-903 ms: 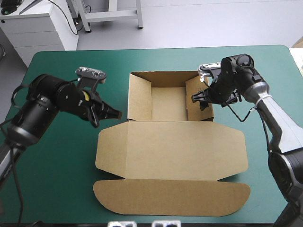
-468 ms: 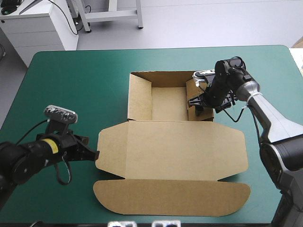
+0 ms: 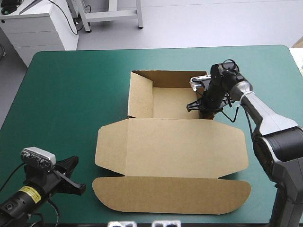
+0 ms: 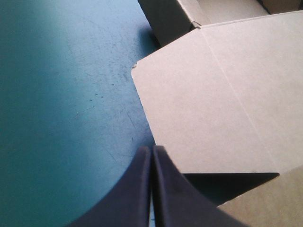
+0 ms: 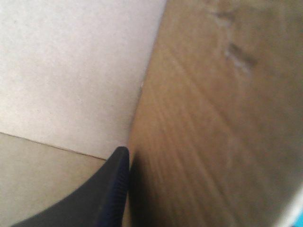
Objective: Fold the box
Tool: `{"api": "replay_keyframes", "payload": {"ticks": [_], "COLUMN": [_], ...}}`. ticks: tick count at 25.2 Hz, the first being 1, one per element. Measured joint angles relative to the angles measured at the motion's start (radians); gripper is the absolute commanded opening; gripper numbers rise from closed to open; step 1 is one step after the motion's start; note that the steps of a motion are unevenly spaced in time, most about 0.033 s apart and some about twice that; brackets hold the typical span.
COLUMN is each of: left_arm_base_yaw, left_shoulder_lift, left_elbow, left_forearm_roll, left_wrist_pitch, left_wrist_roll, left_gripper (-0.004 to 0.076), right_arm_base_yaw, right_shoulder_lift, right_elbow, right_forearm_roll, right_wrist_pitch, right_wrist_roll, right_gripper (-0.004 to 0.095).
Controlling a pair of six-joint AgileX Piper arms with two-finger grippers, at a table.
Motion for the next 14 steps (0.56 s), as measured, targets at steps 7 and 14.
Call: {"api": "replay_keyframes", "payload": {"ticks": [7,14], "left_arm_base_yaw": [0.000,0.000], "left_shoulder_lift": [-0.022,-0.022], "left_elbow": [0.028,0.028], "left_forearm_roll": [0.023,0.023], "left_wrist_pitch": [-0.010,-0.016], "left_wrist_roll": [0.001,0.001], "left_gripper": [-0.0008,-0.0008], "right_arm_base_yaw": [0.000,-0.179], "right_shoulder_lift": [0.005,-0.063], "right_elbow": [-0.141,-0.365], "right_forearm_roll": [-0.152,-0.433], "right_wrist_pitch": [0.011,0.018], "right_wrist_roll": [-0.007,0.011], "right_gripper": [-0.0020,-0.0020]}}
